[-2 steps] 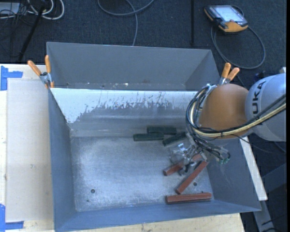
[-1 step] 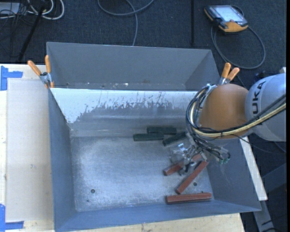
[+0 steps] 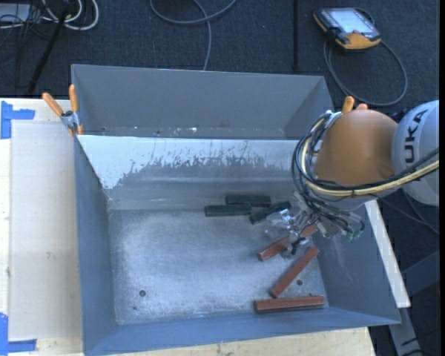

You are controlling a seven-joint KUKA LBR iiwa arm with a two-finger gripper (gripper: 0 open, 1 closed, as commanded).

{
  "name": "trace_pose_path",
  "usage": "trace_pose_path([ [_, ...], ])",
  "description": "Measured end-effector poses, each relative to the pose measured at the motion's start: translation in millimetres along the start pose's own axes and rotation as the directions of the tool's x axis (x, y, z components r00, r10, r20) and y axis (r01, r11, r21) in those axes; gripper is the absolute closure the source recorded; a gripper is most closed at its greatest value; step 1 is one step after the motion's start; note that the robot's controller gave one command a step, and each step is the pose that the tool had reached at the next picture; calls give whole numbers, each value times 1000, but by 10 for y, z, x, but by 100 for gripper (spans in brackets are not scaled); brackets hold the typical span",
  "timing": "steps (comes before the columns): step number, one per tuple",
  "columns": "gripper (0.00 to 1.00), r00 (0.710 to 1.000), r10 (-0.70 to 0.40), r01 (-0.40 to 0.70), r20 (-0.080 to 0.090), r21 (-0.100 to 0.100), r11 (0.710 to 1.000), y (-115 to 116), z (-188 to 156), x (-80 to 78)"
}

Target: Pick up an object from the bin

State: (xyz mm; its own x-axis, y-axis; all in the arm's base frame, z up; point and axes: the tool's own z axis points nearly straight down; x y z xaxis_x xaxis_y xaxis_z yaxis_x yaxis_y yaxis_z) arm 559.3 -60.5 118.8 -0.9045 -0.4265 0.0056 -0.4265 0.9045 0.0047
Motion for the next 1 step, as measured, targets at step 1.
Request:
trace_pose_path([
  [1, 100, 1000, 28, -28, 8, 4, 1000, 41, -1344, 116],
])
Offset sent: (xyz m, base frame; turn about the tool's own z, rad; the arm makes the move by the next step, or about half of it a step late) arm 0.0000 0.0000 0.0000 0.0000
